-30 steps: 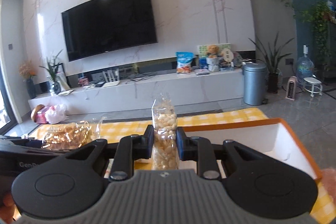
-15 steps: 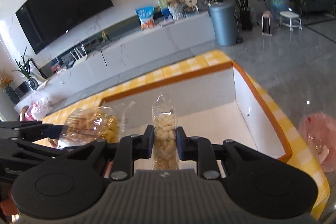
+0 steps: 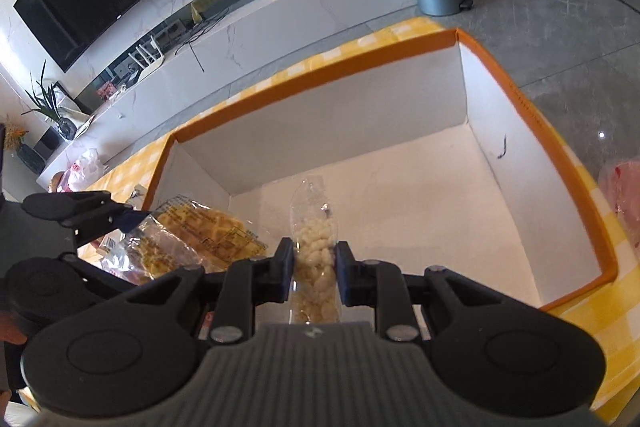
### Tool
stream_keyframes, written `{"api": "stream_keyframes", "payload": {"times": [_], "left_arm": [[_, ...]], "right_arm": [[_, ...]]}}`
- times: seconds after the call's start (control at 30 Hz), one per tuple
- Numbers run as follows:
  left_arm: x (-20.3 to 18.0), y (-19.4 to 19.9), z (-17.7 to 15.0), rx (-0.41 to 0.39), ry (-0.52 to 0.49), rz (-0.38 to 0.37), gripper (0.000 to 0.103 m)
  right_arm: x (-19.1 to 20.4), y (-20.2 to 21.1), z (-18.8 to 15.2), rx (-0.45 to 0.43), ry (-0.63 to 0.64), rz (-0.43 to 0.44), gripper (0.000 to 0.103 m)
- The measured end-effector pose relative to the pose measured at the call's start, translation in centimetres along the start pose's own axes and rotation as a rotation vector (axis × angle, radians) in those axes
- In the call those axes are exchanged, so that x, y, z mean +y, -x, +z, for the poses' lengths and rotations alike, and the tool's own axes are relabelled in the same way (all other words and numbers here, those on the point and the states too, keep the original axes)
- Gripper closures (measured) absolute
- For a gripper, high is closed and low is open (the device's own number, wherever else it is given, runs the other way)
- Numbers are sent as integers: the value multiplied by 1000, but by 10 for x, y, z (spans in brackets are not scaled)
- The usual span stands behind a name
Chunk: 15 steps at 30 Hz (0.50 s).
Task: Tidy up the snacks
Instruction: 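Carry both bags into the orange box and open both grippers, then withdraw both tools from the box back toward the snack pile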
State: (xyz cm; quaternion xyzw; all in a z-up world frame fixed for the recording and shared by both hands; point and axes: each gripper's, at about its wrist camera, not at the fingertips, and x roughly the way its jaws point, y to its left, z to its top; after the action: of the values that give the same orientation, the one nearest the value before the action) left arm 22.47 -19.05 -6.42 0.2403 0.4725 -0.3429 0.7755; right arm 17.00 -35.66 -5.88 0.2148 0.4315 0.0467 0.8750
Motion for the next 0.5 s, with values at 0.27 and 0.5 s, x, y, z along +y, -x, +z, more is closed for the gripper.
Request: {"api": "stream_keyframes", "payload": {"times": [0.27,0.5], "left_arm": [[-5,-2,-6,-22,-21,27,0],[-5,10,-7,-106,7,-8,0]], "right_arm": [[7,-10,2,25,39,-21,83],[10,-8,0,20,47,-37,83]]}}
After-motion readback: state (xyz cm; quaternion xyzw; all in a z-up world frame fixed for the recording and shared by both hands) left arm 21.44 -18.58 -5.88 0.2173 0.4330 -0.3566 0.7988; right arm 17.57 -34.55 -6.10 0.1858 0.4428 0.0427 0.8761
